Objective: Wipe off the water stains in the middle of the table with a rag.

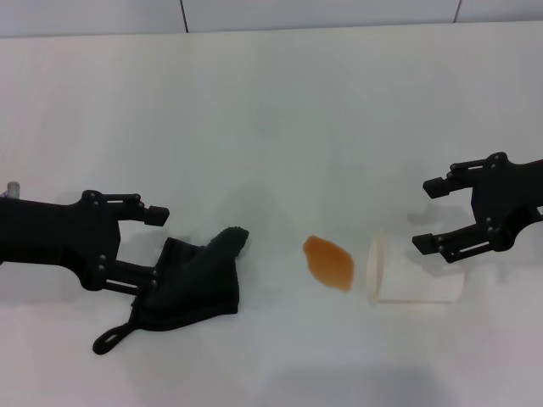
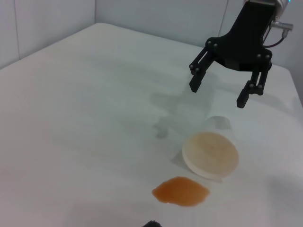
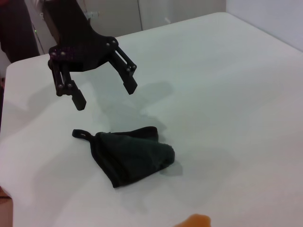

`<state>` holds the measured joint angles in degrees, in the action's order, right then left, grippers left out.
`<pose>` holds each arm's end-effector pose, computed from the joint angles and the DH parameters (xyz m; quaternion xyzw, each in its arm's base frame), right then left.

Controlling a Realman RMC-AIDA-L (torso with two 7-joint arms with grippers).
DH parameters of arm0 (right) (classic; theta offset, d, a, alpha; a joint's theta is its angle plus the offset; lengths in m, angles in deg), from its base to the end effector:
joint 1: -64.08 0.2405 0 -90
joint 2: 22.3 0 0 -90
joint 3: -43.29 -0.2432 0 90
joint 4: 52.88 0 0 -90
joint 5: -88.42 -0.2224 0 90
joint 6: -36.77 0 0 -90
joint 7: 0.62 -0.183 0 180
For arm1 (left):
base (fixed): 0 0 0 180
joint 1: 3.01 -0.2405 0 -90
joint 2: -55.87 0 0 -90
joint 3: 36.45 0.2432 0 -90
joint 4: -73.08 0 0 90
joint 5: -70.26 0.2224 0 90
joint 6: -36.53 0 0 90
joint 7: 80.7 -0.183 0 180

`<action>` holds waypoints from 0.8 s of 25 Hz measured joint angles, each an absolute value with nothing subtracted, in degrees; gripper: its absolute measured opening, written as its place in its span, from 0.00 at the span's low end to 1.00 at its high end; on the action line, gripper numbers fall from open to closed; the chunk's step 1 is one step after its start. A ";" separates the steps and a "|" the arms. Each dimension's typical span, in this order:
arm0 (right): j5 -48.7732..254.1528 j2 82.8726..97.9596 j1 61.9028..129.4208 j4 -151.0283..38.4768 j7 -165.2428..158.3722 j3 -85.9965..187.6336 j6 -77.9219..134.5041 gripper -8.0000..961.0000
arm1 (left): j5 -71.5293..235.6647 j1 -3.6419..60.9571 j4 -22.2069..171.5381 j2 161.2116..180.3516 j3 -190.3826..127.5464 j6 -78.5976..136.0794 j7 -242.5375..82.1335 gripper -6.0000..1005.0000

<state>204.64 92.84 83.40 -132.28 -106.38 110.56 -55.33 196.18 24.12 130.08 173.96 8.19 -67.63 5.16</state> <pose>0.1983 0.3294 0.0186 -0.9834 0.1360 0.0476 0.1105 -0.2445 0.3130 0.0082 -0.9816 -0.1500 -0.1107 0.0424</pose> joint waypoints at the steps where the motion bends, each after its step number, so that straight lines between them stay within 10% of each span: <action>1: 204.62 92.84 83.40 -132.24 -106.38 110.56 -55.33 0.86 | 196.20 24.19 130.13 173.94 8.28 -67.61 5.19 0.88; 20: 205.28 92.88 83.42 -132.51 -106.72 112.69 -56.33 0.86 | 196.20 24.59 130.29 173.95 8.37 -67.75 5.51 0.88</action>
<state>205.28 92.88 83.42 -132.51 -106.72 112.69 -56.33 196.20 24.59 130.29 173.95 8.37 -67.75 5.51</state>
